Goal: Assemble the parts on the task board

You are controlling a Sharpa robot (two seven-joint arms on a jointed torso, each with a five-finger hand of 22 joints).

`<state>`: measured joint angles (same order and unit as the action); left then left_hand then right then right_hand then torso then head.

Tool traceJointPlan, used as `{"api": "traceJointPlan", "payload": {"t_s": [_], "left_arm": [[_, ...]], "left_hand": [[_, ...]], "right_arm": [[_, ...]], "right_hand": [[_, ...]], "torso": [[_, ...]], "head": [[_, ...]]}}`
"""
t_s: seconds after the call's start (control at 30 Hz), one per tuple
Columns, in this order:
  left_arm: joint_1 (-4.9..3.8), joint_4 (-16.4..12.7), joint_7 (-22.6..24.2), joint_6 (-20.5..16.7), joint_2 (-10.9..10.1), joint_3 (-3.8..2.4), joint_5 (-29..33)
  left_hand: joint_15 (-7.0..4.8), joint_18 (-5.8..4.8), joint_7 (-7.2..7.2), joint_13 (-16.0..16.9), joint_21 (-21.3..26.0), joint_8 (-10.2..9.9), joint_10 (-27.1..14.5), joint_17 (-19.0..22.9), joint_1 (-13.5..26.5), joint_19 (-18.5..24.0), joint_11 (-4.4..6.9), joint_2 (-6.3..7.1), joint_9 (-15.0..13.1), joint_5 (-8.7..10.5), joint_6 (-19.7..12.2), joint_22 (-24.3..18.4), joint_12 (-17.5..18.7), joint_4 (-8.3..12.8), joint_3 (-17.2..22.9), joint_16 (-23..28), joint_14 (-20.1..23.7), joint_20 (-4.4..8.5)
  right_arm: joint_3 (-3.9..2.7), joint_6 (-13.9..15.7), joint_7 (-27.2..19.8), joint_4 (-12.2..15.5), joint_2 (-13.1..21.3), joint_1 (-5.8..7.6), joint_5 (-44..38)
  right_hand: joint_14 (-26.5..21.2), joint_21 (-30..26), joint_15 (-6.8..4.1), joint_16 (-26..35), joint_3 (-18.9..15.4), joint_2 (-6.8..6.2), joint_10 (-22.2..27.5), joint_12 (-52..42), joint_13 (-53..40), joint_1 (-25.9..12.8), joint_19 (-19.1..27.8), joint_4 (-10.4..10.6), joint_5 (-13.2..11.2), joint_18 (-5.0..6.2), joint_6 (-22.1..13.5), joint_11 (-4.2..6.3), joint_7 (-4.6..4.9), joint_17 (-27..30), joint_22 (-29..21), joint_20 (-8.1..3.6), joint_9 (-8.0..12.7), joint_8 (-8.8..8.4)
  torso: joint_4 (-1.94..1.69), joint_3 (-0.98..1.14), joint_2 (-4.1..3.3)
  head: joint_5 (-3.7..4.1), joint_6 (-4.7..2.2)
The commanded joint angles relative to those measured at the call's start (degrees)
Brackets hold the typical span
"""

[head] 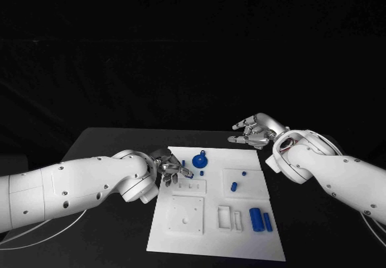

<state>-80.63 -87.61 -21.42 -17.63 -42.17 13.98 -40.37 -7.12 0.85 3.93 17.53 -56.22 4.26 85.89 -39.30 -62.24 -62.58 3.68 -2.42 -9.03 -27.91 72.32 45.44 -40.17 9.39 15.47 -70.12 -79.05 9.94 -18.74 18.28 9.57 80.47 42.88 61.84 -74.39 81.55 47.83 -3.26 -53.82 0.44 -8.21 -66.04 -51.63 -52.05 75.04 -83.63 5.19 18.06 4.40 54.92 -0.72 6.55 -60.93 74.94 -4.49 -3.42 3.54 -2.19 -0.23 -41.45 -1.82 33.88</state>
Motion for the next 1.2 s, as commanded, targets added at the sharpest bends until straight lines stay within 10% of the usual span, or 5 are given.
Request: {"api": "traceJointPlan", "payload": {"t_s": [0.03,1.2], "left_arm": [[0.54,0.5,-1.1,0.87,0.59,-0.02,-2.6],[3.01,3.59,-2.03,1.59,3.55,-0.03,-9.07]], "left_hand": [[-1.77,0.54,-6.33,0.14,0.94,-0.01,0.85,-0.2,1.14,-0.66,2.34,-0.8,-13.07,0.45,10.0,1.23,-0.27,1.18,1.11,-0.46,-0.92,-0.07],[-1.77,-0.29,-6.58,1.49,16.28,0.07,0.86,-1.32,1.58,-6.31,2.51,-1.74,-14.16,1.96,10.58,21.06,-1.14,1.11,0.43,-1.86,-1.03,-0.07]], "right_arm": [[-0.04,0.22,-0.79,0.01,-0.17,0.02,0.33],[-0.04,0.07,-0.79,0.42,-0.13,0.06,0.42]], "right_hand": [[-0.08,0.17,-0.19,-0.25,0.28,0.44,0.12,-0.24,0.09,-0.07,-0.21,-0.1,0.45,0.26,0.02,0.21,0.04,0.05,6.02,0.02,-0.04,-0.08],[-0.13,0.13,-0.21,-0.24,0.55,0.78,0.24,-0.27,0.31,-0.25,-0.19,-0.65,1.81,0.24,0.2,0.24,0.04,0.18,6.02,-0.01,-0.05,-0.09]], "torso": [[0.18,0.18,0.0],[0.03,-0.09,-0.16]], "head": [[-0.07,0.29],[0.19,0.8]]}}
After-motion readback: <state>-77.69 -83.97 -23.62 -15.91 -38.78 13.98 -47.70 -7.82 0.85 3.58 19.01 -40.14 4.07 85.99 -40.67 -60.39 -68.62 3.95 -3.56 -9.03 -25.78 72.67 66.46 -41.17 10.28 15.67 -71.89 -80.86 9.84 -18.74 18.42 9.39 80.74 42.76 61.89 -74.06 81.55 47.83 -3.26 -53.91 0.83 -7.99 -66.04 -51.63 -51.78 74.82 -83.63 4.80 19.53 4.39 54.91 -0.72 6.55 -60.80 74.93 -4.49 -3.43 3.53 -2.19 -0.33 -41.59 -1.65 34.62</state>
